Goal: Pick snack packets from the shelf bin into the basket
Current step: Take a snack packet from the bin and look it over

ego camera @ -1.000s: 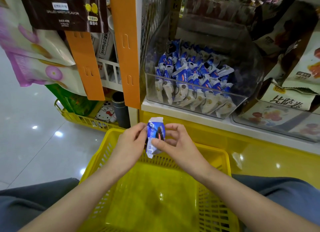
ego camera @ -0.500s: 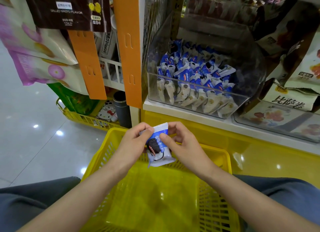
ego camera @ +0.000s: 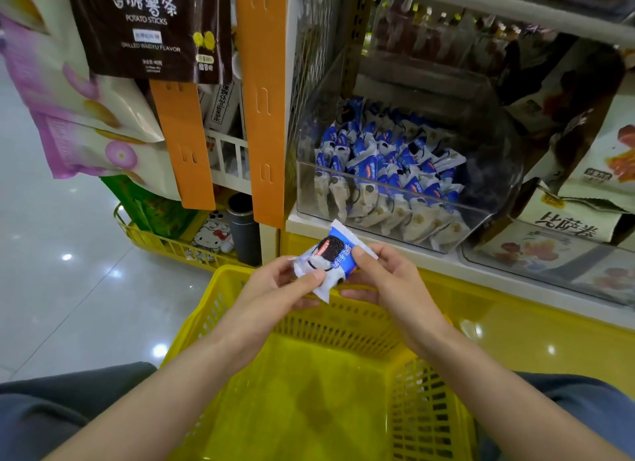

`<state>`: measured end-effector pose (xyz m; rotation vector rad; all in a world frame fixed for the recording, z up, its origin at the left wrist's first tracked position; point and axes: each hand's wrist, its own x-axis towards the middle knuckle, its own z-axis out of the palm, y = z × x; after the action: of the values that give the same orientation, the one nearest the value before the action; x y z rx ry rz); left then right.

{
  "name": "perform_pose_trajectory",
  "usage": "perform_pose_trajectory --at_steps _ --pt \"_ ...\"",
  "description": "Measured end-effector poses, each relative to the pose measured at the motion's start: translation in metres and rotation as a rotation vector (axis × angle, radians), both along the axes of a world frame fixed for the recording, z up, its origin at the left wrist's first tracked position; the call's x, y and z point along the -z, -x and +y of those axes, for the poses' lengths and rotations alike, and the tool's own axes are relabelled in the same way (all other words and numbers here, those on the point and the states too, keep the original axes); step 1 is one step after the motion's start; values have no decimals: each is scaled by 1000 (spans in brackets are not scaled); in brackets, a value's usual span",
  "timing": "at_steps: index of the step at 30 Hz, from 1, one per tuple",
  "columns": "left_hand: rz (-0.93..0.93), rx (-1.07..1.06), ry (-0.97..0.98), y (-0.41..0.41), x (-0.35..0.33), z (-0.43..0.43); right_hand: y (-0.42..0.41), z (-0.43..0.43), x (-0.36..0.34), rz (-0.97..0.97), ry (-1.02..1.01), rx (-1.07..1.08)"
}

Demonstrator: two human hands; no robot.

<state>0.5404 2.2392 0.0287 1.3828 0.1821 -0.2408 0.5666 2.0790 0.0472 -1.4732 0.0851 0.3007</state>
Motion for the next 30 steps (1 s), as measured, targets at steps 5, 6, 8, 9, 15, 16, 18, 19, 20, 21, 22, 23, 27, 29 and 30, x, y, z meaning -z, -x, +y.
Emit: perform_pose_trajectory --at_steps 5,6,8,9,15,16,18,19,20,21,22,23,27,29,30 --pt "-47 35 -111 -3 -11 5 -1 5 -6 -164 159 -70" --pt "-72 36 -209 -4 -12 6 -2 6 -9 -206 198 -89" --pt "-113 54 -341 -7 -13 8 -4 9 -19 -308 272 -141" --pt "-122 59 -359 -8 -14 9 -7 10 -26 -368 309 -161" --pt "-197 -75 -288 -19 -25 25 -70 27 -76 -688 665 -28" --pt "-198 -104 -266 -21 -26 28 -86 33 -80 -689 761 -33" --pt "-205 -150 -239 -24 -28 33 -115 43 -81 -595 926 -76" --pt "-212 -164 -235 -25 -28 35 -127 46 -78 -537 1000 -107" --pt "-219 -173 -228 -25 -29 37 -136 49 -76 -493 1064 -147" --pt "-223 -180 -217 -25 -29 38 -143 52 -73 -465 1110 -193" --pt "-227 -185 -203 -25 -30 40 -149 54 -72 -447 1140 -233" --pt "-230 -188 -194 -25 -31 40 -153 56 -71 -426 1173 -262" --pt "-229 -168 -211 -24 -32 42 -165 67 -73 -331 1361 -345" --pt "-228 -161 -202 -24 -32 42 -169 69 -74 -304 1405 -351" --pt "-231 -162 -198 -24 -33 43 -170 68 -74 -287 1386 -334"
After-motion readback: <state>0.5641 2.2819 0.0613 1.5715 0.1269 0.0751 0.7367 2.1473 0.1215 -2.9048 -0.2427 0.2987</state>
